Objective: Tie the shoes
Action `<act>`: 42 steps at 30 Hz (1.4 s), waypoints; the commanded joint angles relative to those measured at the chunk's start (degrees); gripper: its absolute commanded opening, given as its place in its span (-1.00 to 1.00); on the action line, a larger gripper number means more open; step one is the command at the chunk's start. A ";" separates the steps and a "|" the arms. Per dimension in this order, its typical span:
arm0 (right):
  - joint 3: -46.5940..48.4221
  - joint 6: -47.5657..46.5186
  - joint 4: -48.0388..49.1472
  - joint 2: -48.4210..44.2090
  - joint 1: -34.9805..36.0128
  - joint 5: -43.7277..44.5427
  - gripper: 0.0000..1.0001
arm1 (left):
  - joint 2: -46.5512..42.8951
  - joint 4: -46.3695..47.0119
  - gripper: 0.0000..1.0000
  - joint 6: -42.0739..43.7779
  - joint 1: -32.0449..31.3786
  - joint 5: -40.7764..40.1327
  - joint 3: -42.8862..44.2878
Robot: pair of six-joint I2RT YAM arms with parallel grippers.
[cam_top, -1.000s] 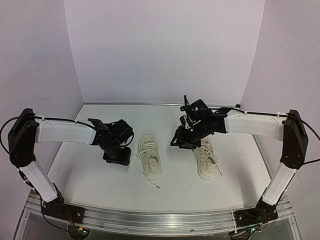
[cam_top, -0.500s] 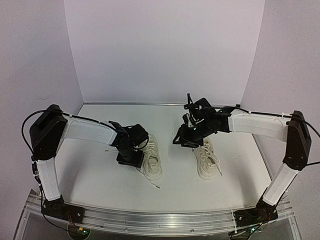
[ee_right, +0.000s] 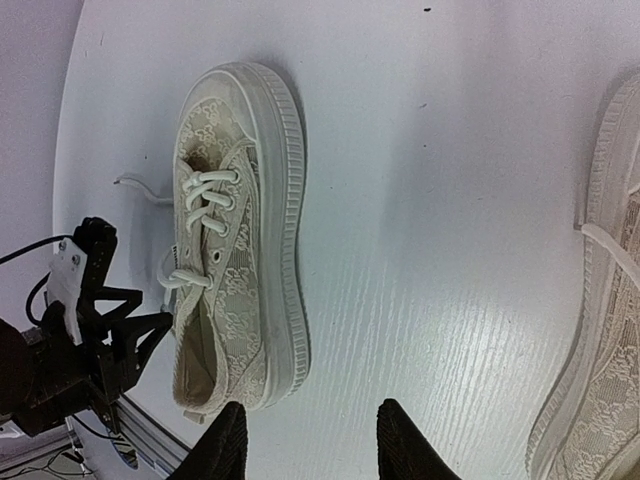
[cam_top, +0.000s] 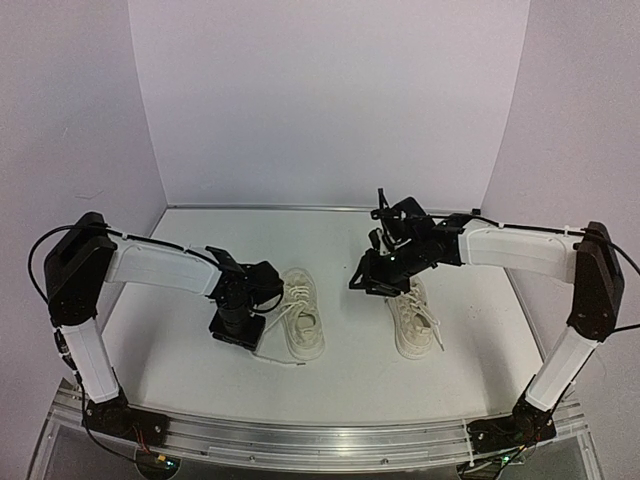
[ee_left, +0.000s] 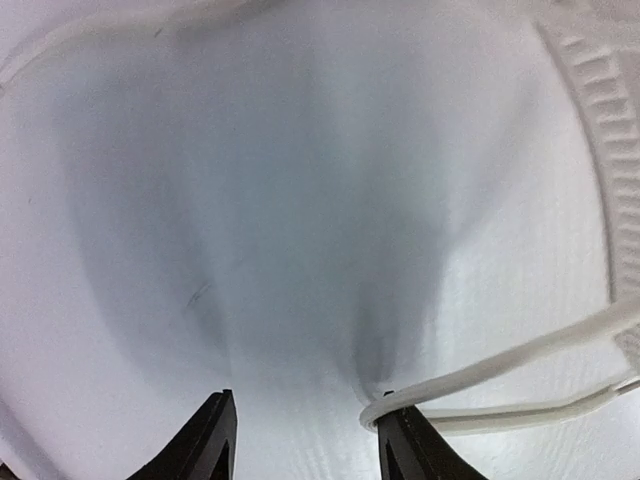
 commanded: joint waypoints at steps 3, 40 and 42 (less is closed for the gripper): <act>-0.85 -1.02 0.95 -2.70 -0.50 -0.21 -0.17 | -8.08 -2.92 -0.01 -0.55 5.87 0.41 -6.89; -0.44 -1.44 1.38 -2.32 -0.69 -2.05 -0.16 | 5.11 3.20 0.07 25.18 21.61 10.37 15.62; -0.66 -1.47 1.39 -2.39 -0.72 -2.13 -0.16 | 7.00 0.03 0.07 30.22 21.59 10.32 18.03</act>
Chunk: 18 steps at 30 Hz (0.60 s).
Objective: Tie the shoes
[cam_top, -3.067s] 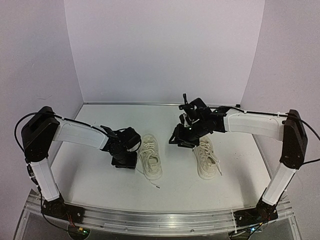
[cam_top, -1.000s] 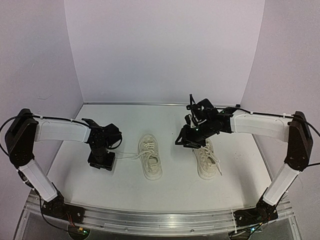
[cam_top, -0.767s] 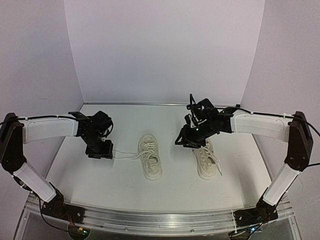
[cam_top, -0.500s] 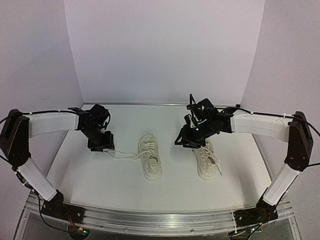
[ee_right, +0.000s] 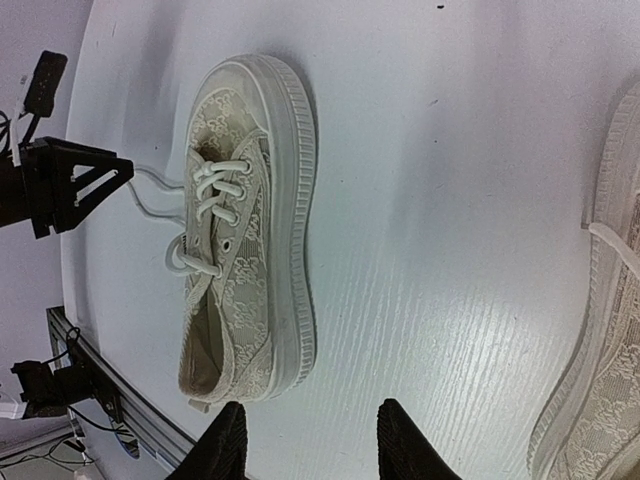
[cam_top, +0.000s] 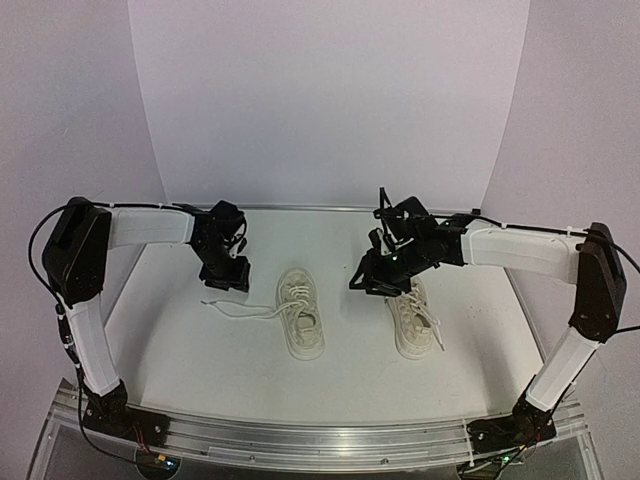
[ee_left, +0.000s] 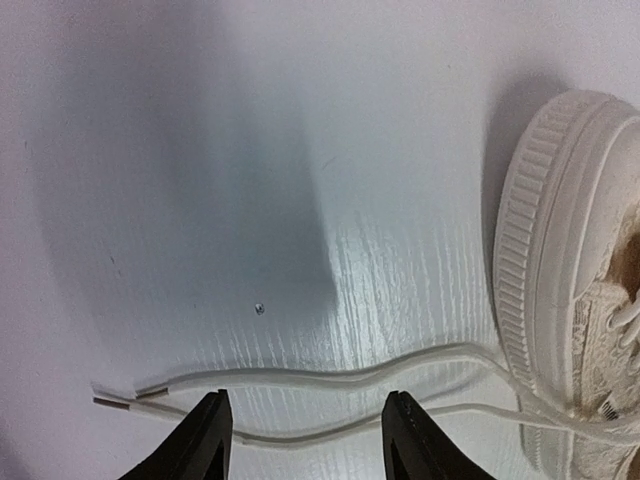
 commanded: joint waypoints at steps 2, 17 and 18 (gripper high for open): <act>-0.16 -0.46 1.06 -1.78 -0.36 -0.38 -0.16 | 4.69 -10.29 0.06 18.18 0.09 0.92 7.99; -1.36 0.01 0.97 -2.78 -1.05 -0.57 -0.15 | 11.16 -12.55 0.04 37.12 0.37 -5.01 10.60; -1.50 0.06 0.97 -2.93 -1.20 -0.59 -0.15 | 11.36 -12.18 0.02 37.82 0.38 -5.02 9.99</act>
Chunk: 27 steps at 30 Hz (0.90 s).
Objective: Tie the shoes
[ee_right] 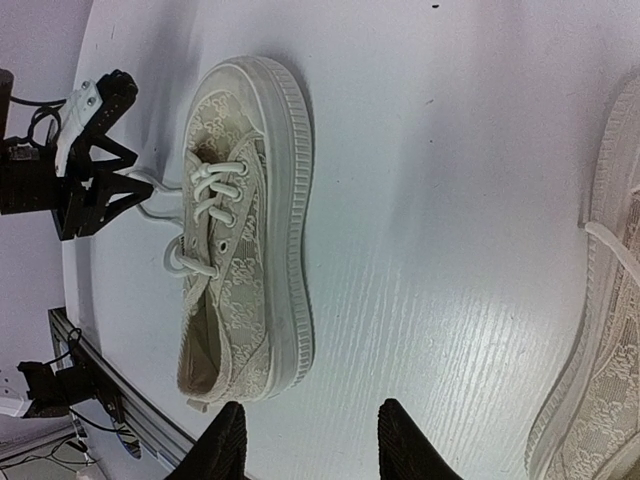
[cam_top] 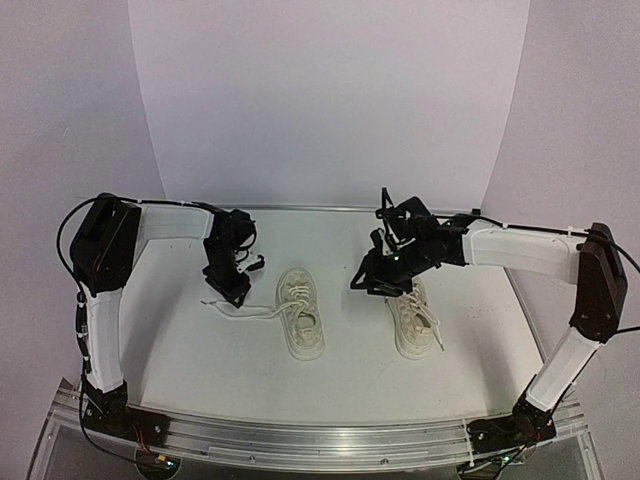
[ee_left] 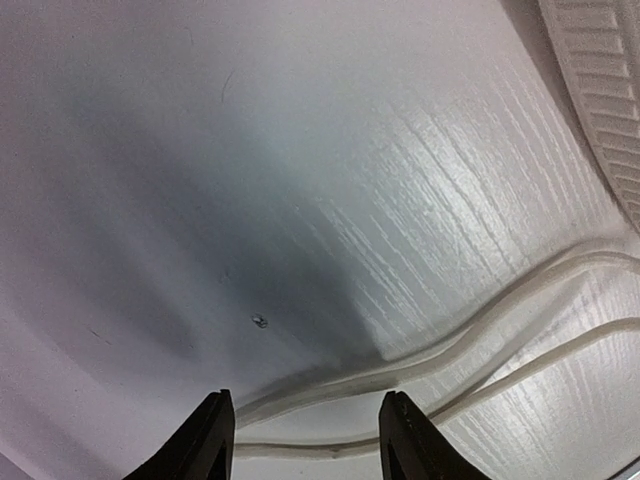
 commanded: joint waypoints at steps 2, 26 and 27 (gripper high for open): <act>-1.26 0.11 0.73 -3.15 -0.91 -0.11 -0.15 | 0.69 1.83 -0.06 7.29 0.31 -1.77 -1.81; -2.96 -1.23 0.67 -10.83 -8.39 -2.24 -0.15 | -11.22 2.33 -1.00 -3.96 -10.35 23.02 29.18; -3.13 -1.21 0.69 -11.26 -8.84 -2.29 -0.15 | -10.94 2.57 -1.00 -4.11 -11.43 24.37 30.73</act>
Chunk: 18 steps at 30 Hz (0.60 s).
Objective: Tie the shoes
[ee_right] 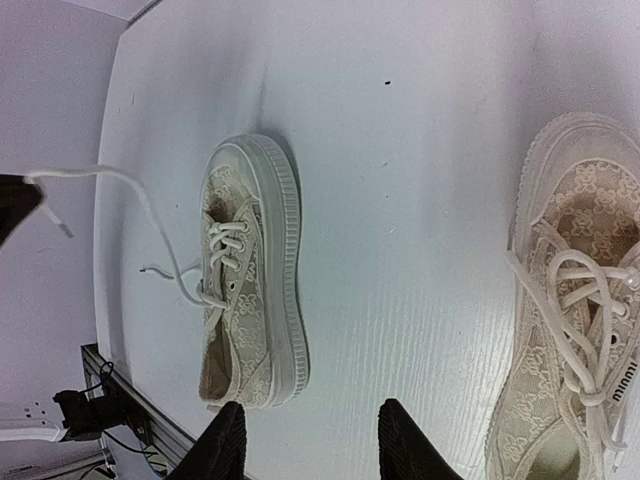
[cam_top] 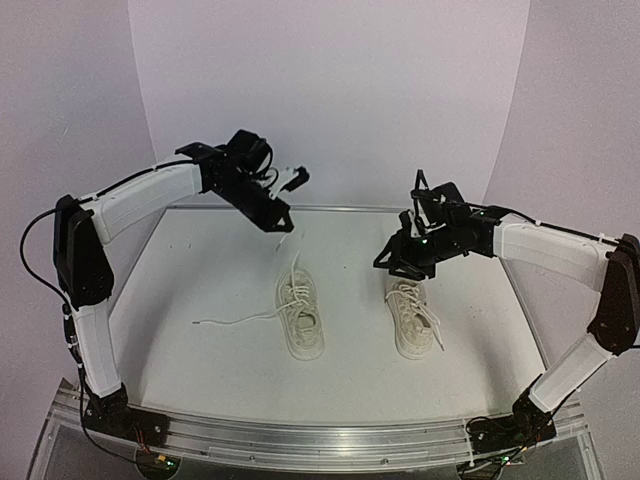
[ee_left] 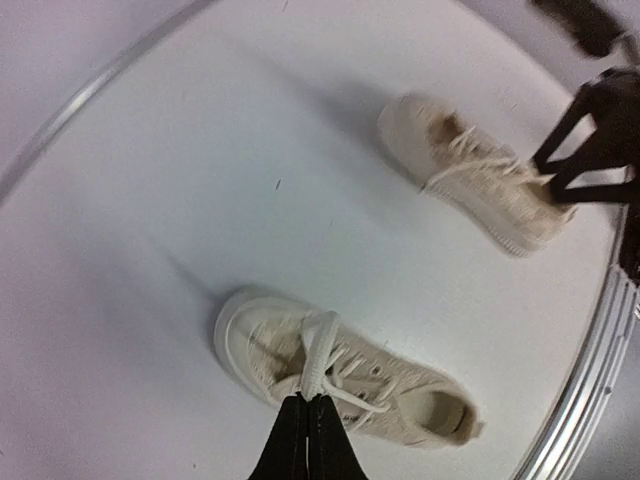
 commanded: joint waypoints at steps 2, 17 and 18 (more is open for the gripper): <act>-0.98 -0.93 0.62 -4.44 -2.47 -0.90 -0.15 | -1.68 1.10 -1.00 -2.32 -6.05 9.21 8.62; -3.01 -1.92 0.56 -6.95 -4.19 -2.08 -0.15 | -16.22 -3.53 -1.00 -1.65 -16.32 13.36 -17.19; -3.01 -2.02 0.61 -6.80 -4.19 -2.14 -0.15 | -18.76 -3.88 -1.00 -2.60 -16.58 11.91 -21.01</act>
